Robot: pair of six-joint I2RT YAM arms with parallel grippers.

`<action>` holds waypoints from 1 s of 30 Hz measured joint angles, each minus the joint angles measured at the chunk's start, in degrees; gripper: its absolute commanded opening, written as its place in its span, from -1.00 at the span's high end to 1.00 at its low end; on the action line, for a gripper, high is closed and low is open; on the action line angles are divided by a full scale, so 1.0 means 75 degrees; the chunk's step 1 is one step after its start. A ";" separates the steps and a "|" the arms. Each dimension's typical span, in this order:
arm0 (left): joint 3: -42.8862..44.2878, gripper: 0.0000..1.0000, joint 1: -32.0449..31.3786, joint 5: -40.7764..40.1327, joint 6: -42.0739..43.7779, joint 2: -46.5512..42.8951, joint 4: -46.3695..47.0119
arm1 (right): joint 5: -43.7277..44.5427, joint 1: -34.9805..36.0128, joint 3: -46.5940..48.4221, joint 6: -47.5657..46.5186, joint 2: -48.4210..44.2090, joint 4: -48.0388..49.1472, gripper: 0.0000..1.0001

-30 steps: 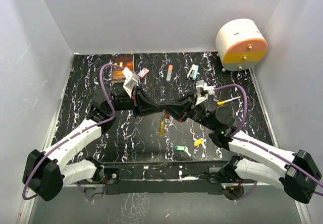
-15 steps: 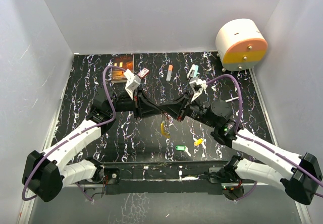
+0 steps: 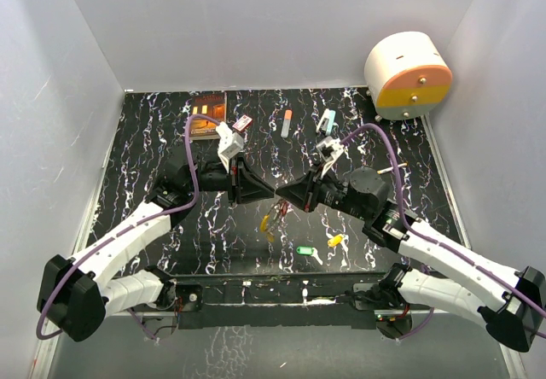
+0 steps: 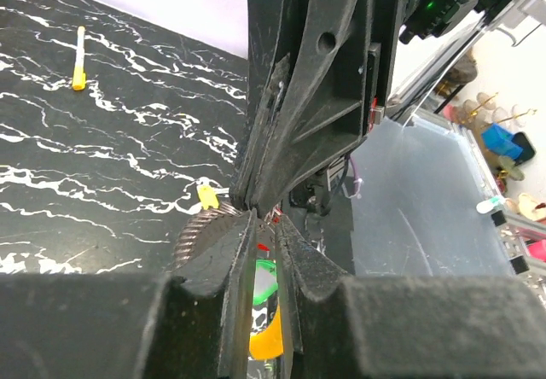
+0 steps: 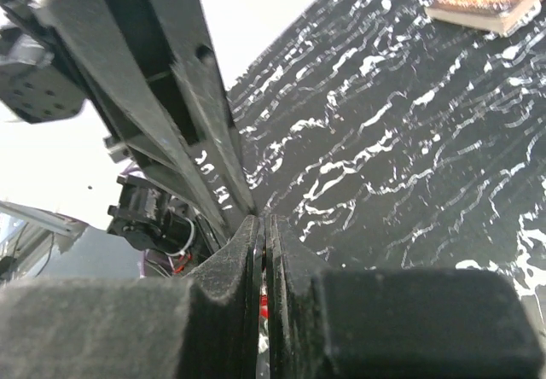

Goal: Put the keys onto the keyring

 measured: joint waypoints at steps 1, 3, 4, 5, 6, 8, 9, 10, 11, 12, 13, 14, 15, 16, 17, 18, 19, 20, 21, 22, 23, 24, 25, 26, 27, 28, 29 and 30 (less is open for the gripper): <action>0.0041 0.71 0.0000 -0.0003 0.0099 0.0000 -0.0102 | 0.0047 0.0000 0.0000 0.0003 -0.0003 -0.0149 0.85; 0.0163 0.71 0.0006 -0.0035 0.0350 0.0000 -0.0358 | 0.0131 0.0000 0.0000 0.0006 -0.0003 -0.0446 0.85; 0.0227 0.71 0.0009 -0.0047 0.0481 0.0000 -0.0507 | 0.0175 0.0000 0.0003 0.0009 -0.0003 -0.0597 0.85; 0.0283 0.70 0.0020 -0.0076 0.0615 0.0000 -0.0635 | 0.0216 0.0000 0.0012 0.0029 -0.0003 -0.0764 0.85; 0.0329 0.71 0.0026 -0.0087 0.0749 0.0000 -0.0749 | 0.0280 0.0000 0.0041 0.0058 -0.0003 -0.0935 0.85; 0.0414 0.71 0.0029 -0.0090 0.0991 0.0000 -0.1005 | 0.0399 0.0000 0.0128 0.0119 0.0000 -0.1250 0.85; 0.0463 0.71 0.0029 -0.0090 0.1119 0.0000 -0.1142 | 0.0478 0.0000 0.0189 0.0166 0.0000 -0.1376 0.85; 0.0527 0.71 0.0029 -0.0090 0.1241 0.0000 -0.1309 | 0.0551 0.0000 0.0265 0.0239 0.0006 -0.1521 0.85; 0.0603 0.71 0.0029 -0.0099 0.1367 0.0000 -0.1492 | 0.0638 0.0000 0.0350 0.0312 0.0015 -0.1652 0.85; 0.0699 0.72 0.0029 -0.0119 0.1501 0.0000 -0.1699 | 0.0720 0.0000 0.0425 0.0396 0.0023 -0.1754 0.85; 0.0804 0.72 0.0029 -0.0143 0.1649 0.0003 -0.1918 | 0.0825 0.0000 0.0510 0.0504 0.0038 -0.1851 0.85; 0.0895 0.73 0.0029 -0.0166 0.1766 0.0003 -0.2098 | 0.0901 0.0000 0.0568 0.0568 0.0055 -0.1918 0.85; 0.1023 0.73 0.0029 -0.0219 0.1923 0.0003 -0.2355 | 0.1005 0.0000 0.0656 0.0702 0.0090 -0.2011 0.85; 0.1151 0.74 0.0029 -0.0291 0.2075 0.0006 -0.2591 | 0.1116 0.0000 0.0749 0.0825 0.0143 -0.2104 0.85; 0.1274 0.74 0.0026 -0.0361 0.2212 0.0006 -0.2827 | 0.1230 0.0000 0.0833 0.0970 0.0213 -0.2186 0.85; 0.1393 0.74 0.0026 -0.0431 0.2337 0.0012 -0.3054 | 0.1349 0.0000 0.0933 0.1134 0.0306 -0.2288 0.86; 0.1495 0.74 0.0026 -0.0507 0.2460 0.0017 -0.3264 | 0.1480 0.0000 0.1035 0.1303 0.0423 -0.2401 0.85; 0.1568 0.74 0.0029 -0.0568 0.2530 0.0017 -0.3421 | 0.1577 0.0000 0.1119 0.1425 0.0525 -0.2495 0.85; 0.1644 0.74 0.0026 -0.0638 0.2611 0.0020 -0.3593 | 0.1705 0.0000 0.1212 0.1591 0.0656 -0.2611 0.85; 0.1714 0.74 0.0029 -0.0711 0.2667 0.0020 -0.3730 | 0.1827 0.0000 0.1306 0.1766 0.0796 -0.2713 0.85; 0.1784 0.74 0.0026 -0.0775 0.2716 0.0023 -0.3882 | 0.1964 0.0000 0.1405 0.1950 0.0941 -0.2836 0.85; 0.1830 0.74 0.0026 -0.0822 0.2734 0.0026 -0.3960 | 0.2098 0.0000 0.1492 0.2145 0.1081 -0.2940 0.85; 0.1897 0.75 0.0026 -0.0883 0.2731 0.0035 -0.4060 | 0.2264 0.0000 0.1565 0.2352 0.1209 -0.3051 0.85; 0.1953 0.75 0.0026 -0.0933 0.2696 0.0055 -0.4115 | 0.2439 0.0000 0.1632 0.2573 0.1320 -0.3156 0.85; 0.2014 0.76 0.0020 -0.0973 0.2617 0.0082 -0.4167 | 0.2626 0.0000 0.1719 0.2798 0.1425 -0.3308 0.85; 0.2055 0.76 0.0015 -0.1023 0.2500 0.0117 -0.4205 | 0.2821 0.0000 0.1821 0.3031 0.1530 -0.3471 0.85; 0.2072 0.77 0.0006 -0.1049 0.2387 0.0143 -0.4217 | 0.3008 0.0000 0.1932 0.3264 0.1632 -0.3634 0.85; 0.2078 0.77 -0.0017 -0.1084 0.2209 0.0175 -0.4217 | 0.3144 0.0000 0.2040 0.3445 0.1708 -0.3777 0.85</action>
